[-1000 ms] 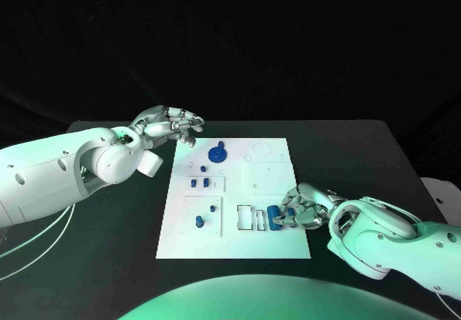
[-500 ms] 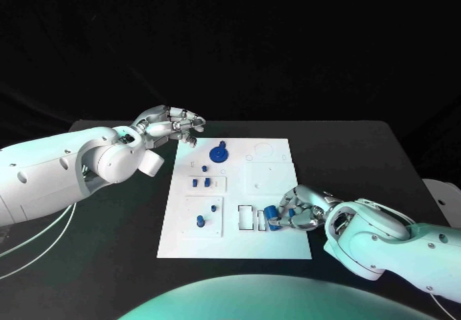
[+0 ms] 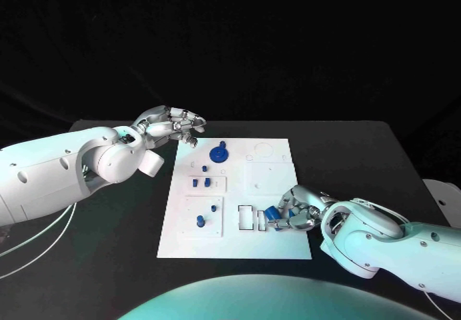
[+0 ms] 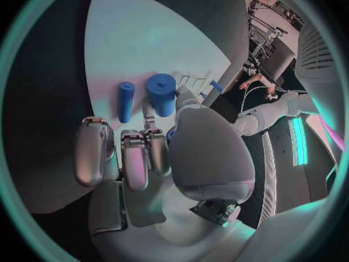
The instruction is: Assemble the parts on the task board
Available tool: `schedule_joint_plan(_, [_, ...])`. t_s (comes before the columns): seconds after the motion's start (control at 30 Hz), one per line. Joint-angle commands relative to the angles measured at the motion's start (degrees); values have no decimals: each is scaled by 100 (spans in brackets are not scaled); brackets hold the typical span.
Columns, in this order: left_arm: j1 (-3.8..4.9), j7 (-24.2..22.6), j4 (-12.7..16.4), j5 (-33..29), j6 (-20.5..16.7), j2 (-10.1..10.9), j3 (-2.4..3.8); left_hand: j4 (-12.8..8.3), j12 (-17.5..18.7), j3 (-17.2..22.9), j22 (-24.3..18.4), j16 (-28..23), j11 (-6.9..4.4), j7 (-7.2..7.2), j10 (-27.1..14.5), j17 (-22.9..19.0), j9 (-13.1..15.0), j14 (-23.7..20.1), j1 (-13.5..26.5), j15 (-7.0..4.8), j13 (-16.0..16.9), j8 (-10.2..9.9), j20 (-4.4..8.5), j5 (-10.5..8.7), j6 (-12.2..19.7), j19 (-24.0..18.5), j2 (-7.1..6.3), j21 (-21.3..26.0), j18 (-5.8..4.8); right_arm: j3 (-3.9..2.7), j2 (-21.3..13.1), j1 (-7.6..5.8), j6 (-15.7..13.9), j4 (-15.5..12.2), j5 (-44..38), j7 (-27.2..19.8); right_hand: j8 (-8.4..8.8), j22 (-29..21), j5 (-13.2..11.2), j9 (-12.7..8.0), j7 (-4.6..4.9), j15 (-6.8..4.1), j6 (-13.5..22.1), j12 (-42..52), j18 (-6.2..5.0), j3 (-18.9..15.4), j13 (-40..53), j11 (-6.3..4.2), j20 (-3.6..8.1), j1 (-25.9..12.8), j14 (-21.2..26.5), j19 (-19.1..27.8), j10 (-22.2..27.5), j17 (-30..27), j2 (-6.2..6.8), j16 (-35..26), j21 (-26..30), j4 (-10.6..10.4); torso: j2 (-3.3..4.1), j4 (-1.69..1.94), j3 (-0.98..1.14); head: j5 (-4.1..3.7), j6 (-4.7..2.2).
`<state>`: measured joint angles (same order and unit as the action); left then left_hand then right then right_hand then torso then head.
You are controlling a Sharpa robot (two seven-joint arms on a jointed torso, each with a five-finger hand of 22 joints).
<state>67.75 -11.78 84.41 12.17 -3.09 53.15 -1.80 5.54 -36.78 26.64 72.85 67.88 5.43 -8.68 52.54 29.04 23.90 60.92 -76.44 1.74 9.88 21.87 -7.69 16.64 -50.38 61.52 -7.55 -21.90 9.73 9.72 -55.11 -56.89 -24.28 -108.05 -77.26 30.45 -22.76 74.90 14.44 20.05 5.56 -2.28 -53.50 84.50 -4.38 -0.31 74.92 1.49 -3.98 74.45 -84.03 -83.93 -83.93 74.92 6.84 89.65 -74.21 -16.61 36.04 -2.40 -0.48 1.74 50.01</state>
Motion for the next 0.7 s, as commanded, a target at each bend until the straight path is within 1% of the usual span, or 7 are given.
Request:
schedule_joint_plan(0.03, [3, -11, 18, -28, 104, 2, 4, 20, -24, -2, -5, -17, -5, 7, -44, -1, 5, -19, 33, -11, -3, 38, -3, 22, 39, 35, 3, 25, 58, 50, 32, 68, -22, -14, 344, 53, -38, 985, 143, -50, -60, -70, -202, 63, 123, 120, 823, -85, 72, 132, -597, -151, -183, 1508, -115, 35, -49, 2, 2, 0, 1, 17, -1])
schedule_joint_plan(0.1, [3, -10, 18, -26, 106, 3, 4, 20, -24, -2, -5, -17, -5, 7, -44, -1, 5, -19, 33, -11, -3, 38, -3, 22, 39, 35, 3, 25, 58, 50, 28, 70, -167, -25, 476, 9, -47, 997, 184, -45, -102, -100, -310, 92, 127, 186, 871, -121, 97, 194, -597, -159, -216, 1508, -158, 35, -73, 6, 0, -2, 2, 19, -1])
schedule_joint_plan(0.23, [3, -8, 18, -25, 108, -1, 4, 20, -24, -2, -5, -17, -5, 7, -44, -1, 5, -19, 33, -11, -3, 38, -3, 22, 39, 35, 3, 25, 58, 49, 12, 71, -401, -53, 650, -52, -44, 1006, 259, -40, -144, -134, -415, 102, 129, 257, 894, -160, 129, 243, -597, -165, -233, 1508, -185, 35, -84, 5, 0, 0, 2, 17, -1])
schedule_joint_plan(0.3, [3, -8, 18, -24, 109, -3, 4, 20, -24, -2, -5, -17, -5, 7, -44, -1, 5, -19, 33, -11, -3, 38, -3, 22, 39, 35, 3, 25, 58, 48, -9, 71, -525, -86, 745, -84, -66, 1012, 388, -15, -204, -178, -547, 110, 129, 352, 914, -212, 167, 332, -597, -167, -248, 1508, -193, 35, -86, 14, -1, -2, 2, 11, -1])
schedule_joint_plan(0.37, [3, -7, 17, -23, 110, -3, 4, 20, -24, -2, -5, -17, -5, 7, -44, -1, 5, -19, 33, -11, -3, 38, -3, 22, 39, 35, 3, 25, 58, 45, -41, 69, -636, -137, 834, -126, -65, 1016, 472, -3, -228, -199, -593, 119, 131, 415, 933, -236, 189, 375, -597, -169, -260, 1508, -197, 35, -89, 15, -2, -4, 2, 2, -1])
schedule_joint_plan(0.63, [3, -3, 8, -22, 121, -10, 4, 20, -24, -2, -5, -17, -5, 7, -44, -1, 5, -19, 33, -11, -3, 38, -3, 22, 39, 35, 3, 25, 58, 22, -125, 52, -1111, -361, 943, -357, -62, 1017, 545, 18, -260, -226, -656, 111, 129, 524, 932, -265, 217, 413, -597, -167, -261, 1508, -210, 35, -76, 13, 2, 3, 1, -22, -1])
schedule_joint_plan(0.7, [3, 1, 7, -20, 128, -10, 4, 23, -26, -4, -6, -18, -5, 5, -45, -1, 8, -20, 33, -11, -4, 39, -3, 27, 51, 38, 1, 32, 58, 14, -159, 45, -1170, -407, 885, -390, -57, 1018, 556, 21, -264, -231, -660, 111, 129, 551, 935, -270, 223, 423, -597, -167, -263, 1508, -213, 35, -75, 14, 1, 3, 1, -17, -1])
